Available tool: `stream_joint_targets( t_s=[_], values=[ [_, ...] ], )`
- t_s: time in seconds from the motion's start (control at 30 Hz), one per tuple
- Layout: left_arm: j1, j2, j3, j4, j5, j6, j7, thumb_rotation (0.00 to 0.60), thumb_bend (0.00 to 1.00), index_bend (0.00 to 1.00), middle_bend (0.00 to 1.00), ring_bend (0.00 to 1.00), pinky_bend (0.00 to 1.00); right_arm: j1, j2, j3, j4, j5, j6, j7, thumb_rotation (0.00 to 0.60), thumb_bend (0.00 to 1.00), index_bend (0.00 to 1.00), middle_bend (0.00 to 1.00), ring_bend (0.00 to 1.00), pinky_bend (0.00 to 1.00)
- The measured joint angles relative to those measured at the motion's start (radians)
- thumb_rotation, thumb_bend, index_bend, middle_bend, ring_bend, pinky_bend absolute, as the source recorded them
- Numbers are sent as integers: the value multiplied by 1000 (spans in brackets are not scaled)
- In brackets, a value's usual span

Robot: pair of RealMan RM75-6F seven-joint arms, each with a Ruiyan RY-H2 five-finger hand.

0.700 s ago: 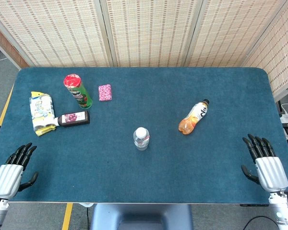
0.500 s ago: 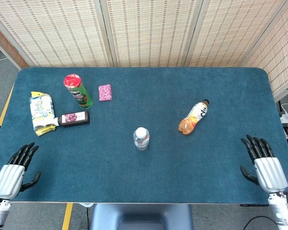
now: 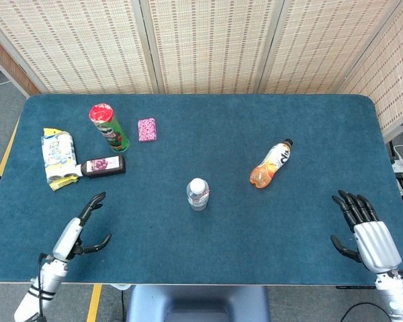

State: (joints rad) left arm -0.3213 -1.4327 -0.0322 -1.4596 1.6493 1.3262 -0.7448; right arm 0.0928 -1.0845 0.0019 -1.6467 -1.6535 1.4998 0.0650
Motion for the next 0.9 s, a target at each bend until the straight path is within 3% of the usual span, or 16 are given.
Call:
stream_joint_targets(
  t_s=[0.2,0.53,0.9],
  values=[
    [-121,-155,-85,69,-105,-151,19,600,345,0,0,0,80,4,15,-5,-20,-19,4,4,600,263,0,0,0,0],
    [-236,-292,-156,135,-226,-320,-17,600,321,0,0,0,12,-7,-8,-3,20,9,7,4,600,260,0,0,0,0],
    [-337,-410,-203,249,-249,-384,-90,600,319,0,0,0,8,1,21,-24,11,-4,-21,59,600,260,0,0,0,0]
  ],
)
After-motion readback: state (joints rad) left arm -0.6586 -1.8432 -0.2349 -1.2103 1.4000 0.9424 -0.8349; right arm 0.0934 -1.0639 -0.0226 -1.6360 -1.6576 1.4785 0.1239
